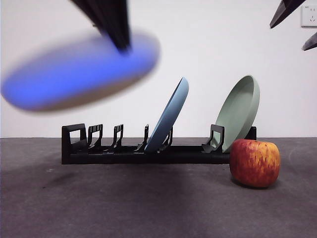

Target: Take the yellow plate from the plate rack,put the plate on the table,take the apple from the table,put the apple in the plate

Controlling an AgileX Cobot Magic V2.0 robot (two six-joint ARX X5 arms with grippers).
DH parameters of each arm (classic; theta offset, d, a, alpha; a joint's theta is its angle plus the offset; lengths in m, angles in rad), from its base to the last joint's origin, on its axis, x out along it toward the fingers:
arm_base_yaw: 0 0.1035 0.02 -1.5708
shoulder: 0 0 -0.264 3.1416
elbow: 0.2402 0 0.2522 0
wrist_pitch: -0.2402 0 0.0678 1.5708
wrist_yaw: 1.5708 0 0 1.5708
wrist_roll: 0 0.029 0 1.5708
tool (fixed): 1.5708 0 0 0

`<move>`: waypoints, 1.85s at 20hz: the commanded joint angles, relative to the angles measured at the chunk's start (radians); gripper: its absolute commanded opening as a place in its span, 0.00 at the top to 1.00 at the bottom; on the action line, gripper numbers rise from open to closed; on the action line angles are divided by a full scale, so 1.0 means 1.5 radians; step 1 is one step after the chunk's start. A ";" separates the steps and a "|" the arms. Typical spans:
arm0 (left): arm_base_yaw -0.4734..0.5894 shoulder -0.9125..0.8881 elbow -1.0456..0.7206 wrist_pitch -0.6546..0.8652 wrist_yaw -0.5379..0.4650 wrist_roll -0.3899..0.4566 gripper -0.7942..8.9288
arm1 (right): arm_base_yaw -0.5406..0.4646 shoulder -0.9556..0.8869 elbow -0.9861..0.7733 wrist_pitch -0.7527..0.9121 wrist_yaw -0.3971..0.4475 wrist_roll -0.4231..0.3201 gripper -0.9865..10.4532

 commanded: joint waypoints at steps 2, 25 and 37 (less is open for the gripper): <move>-0.003 0.092 -0.025 0.053 -0.006 0.002 0.93 | 0.000 0.001 0.002 0.001 0.002 -0.001 0.58; -0.009 -0.143 -0.024 0.270 -0.187 0.041 0.69 | 0.084 0.017 0.114 -0.066 0.017 -0.064 0.42; -0.010 -0.555 -0.024 0.250 -0.405 0.072 0.69 | 0.245 0.313 0.156 -0.141 0.231 -0.105 0.39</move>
